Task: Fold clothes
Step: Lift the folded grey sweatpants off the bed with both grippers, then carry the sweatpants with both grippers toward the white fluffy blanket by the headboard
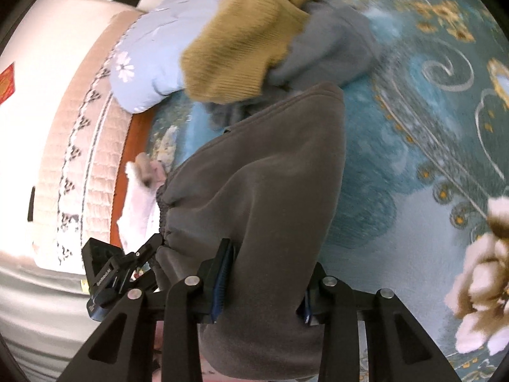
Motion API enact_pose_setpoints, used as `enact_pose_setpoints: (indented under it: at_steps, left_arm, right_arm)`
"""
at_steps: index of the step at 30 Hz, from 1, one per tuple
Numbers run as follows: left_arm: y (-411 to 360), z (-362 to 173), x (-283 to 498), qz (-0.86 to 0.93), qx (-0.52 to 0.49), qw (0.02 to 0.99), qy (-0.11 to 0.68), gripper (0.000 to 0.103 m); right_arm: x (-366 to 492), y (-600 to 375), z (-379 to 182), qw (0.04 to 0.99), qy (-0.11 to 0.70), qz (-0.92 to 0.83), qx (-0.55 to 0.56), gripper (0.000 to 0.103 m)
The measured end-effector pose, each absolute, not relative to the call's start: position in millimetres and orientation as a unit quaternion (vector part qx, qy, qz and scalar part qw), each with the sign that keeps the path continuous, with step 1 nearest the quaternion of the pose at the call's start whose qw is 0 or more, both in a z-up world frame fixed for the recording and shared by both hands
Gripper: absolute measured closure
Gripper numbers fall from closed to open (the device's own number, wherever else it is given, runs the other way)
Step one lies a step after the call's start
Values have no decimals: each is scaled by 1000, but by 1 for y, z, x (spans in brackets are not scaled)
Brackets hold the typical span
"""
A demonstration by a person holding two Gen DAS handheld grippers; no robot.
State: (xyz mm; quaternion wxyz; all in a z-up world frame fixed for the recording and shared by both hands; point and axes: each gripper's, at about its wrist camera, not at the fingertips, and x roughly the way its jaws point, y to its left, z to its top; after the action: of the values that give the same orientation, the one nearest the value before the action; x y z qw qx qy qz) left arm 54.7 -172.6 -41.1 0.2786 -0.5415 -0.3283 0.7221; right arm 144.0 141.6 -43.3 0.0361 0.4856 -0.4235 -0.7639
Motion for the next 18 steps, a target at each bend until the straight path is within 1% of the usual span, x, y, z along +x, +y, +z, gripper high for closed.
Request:
enact_pose_setpoints:
  at_steps: [3, 7, 12, 18]
  left_arm:
    - [-188, -27, 62, 733, -510, 278, -353, 56]
    - [-212, -7, 69, 750, -482, 270, -365, 57]
    - [-260, 27, 70, 774, -439, 248, -382, 57]
    - [-327, 71, 71, 810, -394, 213, -378, 57]
  right_arm:
    - [136, 132, -22, 52, -403, -777, 481, 65]
    - [113, 109, 11, 84, -365, -795, 477, 65]
    - [77, 66, 50, 136, -325, -812, 465, 65]
    - [31, 10, 72, 198, -328, -802, 458, 65]
